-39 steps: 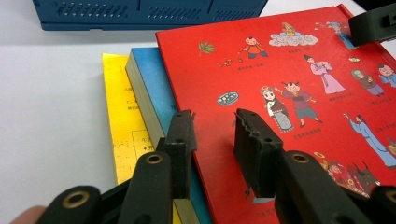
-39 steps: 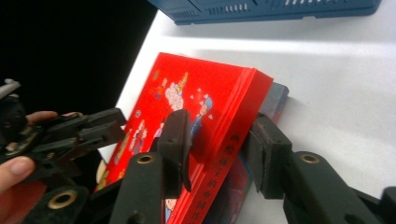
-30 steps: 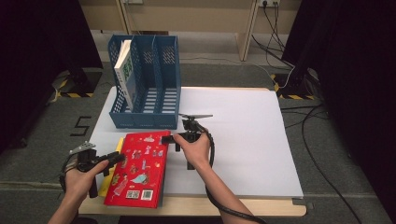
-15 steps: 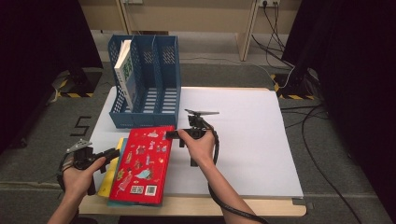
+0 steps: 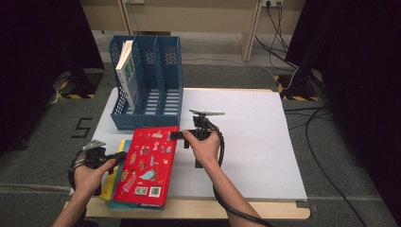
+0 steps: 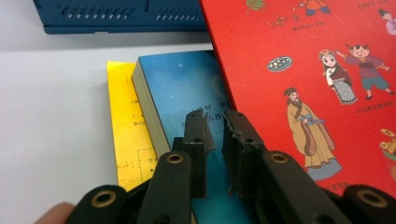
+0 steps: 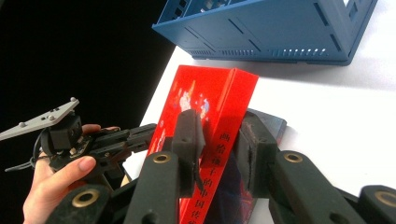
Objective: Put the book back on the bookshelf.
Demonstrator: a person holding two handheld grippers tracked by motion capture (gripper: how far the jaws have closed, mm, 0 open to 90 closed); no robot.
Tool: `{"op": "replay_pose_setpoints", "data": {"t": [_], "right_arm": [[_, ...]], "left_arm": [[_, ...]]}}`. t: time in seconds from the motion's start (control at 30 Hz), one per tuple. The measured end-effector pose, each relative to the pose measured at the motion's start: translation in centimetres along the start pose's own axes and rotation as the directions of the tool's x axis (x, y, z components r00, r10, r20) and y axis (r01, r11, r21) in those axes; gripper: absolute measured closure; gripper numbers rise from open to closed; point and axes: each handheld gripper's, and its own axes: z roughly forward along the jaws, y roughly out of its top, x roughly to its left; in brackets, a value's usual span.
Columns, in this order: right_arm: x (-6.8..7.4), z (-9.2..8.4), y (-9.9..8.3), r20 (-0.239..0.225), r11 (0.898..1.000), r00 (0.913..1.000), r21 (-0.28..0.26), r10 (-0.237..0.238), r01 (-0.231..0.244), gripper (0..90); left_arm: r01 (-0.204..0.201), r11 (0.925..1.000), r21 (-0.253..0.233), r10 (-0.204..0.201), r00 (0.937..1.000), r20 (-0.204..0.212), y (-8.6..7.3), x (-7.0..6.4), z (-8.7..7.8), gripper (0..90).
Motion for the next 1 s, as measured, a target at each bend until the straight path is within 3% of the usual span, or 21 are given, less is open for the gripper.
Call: {"op": "replay_pose_setpoints", "data": {"t": [0.33, 0.53, 0.77, 1.0], "right_arm": [[0.2, 0.5, 0.2, 0.017, 1.0, 0.9998, 0.003, -0.011, 0.011, 69.2], [0.1, 1.1, 0.2, 0.037, 1.0, 0.9993, 0.025, -0.01, 0.009, 67.2], [-0.3, 2.0, -0.1, 0.016, 0.998, 0.9997, 0.061, 0.019, -0.02, 66.5], [-0.4, 2.2, -0.1, 0.027, 0.997, 0.9995, 0.073, 0.02, -0.022, 65.3]], "left_arm": [[0.036, 0.9991, 0.02, -0.037, 0.9991, 0.022, -0.3, 0.3, 0.2, 83.4], [0.029, 0.9994, 0.02, -0.029, 0.9995, 0.012, -0.3, 0.1, 0.3, 83.7], [0.012, 0.9997, 0.023, -0.012, 0.9999, 0.001, -0.3, -0.1, 0.3, 84.2], [0.01, 0.9997, 0.021, -0.009, 1.0, -0.001, -0.3, -0.2, 0.3, 84.4]]}}
